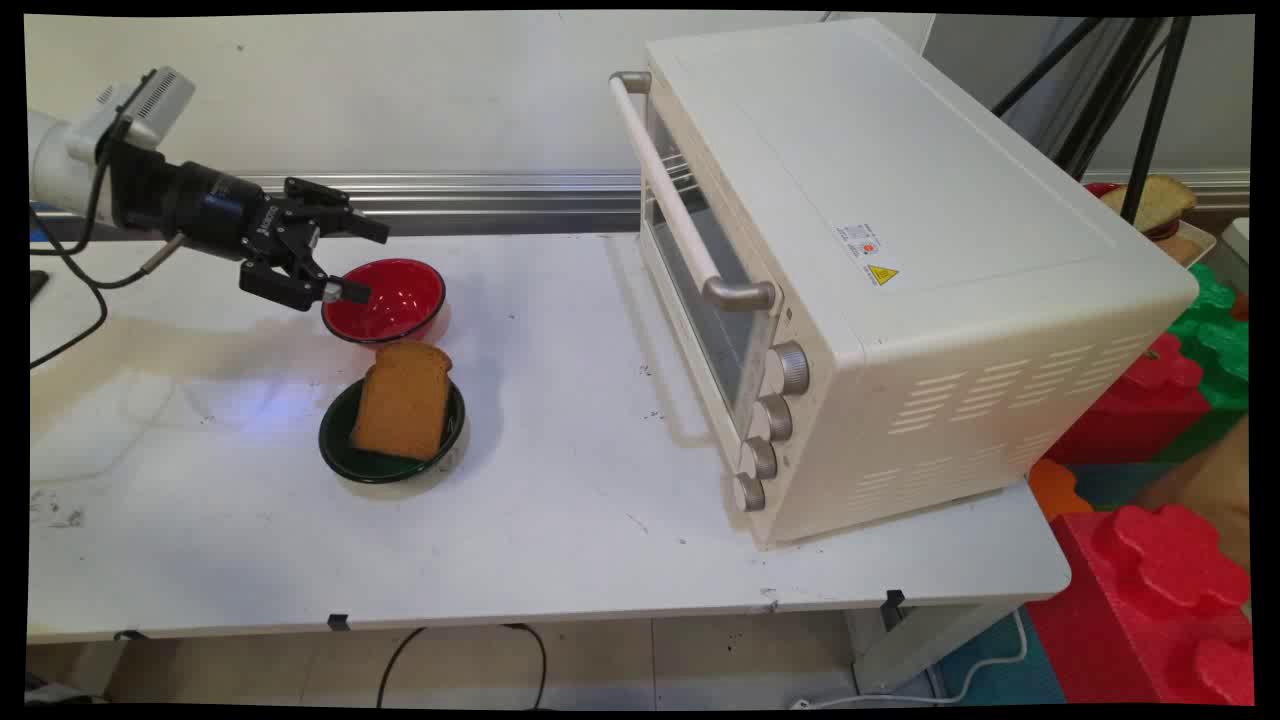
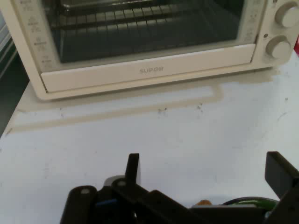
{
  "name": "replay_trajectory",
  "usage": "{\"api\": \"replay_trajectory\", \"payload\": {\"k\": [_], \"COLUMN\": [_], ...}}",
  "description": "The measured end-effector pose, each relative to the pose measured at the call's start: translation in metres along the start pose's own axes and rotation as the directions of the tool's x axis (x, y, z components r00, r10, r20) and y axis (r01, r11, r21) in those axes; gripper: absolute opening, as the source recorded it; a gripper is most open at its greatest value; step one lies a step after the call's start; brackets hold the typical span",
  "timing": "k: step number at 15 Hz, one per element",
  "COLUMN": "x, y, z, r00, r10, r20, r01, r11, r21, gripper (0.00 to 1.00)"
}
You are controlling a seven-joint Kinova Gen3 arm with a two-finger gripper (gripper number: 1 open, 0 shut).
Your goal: Open the oven
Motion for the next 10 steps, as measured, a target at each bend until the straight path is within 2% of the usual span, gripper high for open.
{"api": "replay_trajectory", "payload": {"k": [7, 10], "x": [0.022, 0.04], "y": [0.007, 0.01], "z": [-0.01, -0.01], "r00": [0.997, 0.993], "r10": [0.009, 0.011], "r20": [-0.071, -0.117], "r01": [-0.01, -0.014], "r11": [1.0, 0.999], "r21": [-0.018, -0.029], "gripper": [1.0, 1.0]}}
